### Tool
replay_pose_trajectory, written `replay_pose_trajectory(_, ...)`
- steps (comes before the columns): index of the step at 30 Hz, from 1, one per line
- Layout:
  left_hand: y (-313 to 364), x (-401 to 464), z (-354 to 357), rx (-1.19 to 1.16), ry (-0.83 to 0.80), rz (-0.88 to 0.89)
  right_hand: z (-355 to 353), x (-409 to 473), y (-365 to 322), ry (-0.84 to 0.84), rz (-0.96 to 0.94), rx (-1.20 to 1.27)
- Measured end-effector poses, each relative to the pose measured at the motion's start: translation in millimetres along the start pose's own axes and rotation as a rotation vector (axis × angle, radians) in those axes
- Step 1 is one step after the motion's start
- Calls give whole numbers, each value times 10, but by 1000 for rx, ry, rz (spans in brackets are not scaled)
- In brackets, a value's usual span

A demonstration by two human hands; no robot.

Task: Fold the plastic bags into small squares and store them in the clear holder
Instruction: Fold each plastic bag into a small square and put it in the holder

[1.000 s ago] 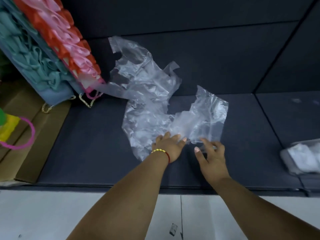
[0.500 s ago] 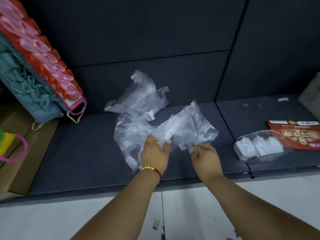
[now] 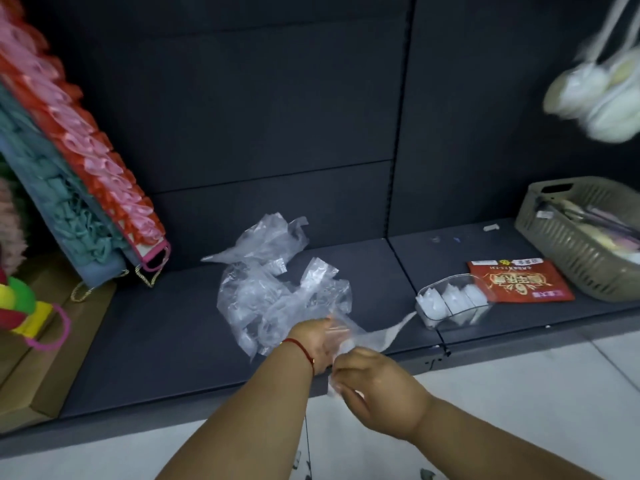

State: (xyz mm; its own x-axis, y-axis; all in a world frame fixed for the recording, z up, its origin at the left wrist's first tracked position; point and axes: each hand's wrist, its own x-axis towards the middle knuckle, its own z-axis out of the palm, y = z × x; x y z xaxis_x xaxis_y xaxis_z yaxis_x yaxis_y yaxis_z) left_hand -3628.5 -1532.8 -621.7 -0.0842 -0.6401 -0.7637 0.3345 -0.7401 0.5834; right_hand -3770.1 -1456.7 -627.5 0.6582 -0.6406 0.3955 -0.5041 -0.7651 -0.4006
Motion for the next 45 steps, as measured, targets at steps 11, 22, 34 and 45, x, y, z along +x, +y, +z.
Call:
replay_pose_trajectory(11,471,-1306,-48,157,-182,580,-1502,500,19,451,825,129)
replay_pose_trajectory(22,494,-2304,-432,-115,-262,593,-1697,679,-379,295,759,813)
replay_pose_trajectory(34,515,-1874,-663,-513,-13,642,-1653,654,-375,258,717,799)
replay_pose_trajectory(45,787,-1720,-897,-524,269,789,-1606,757,-328,219,772,1033)
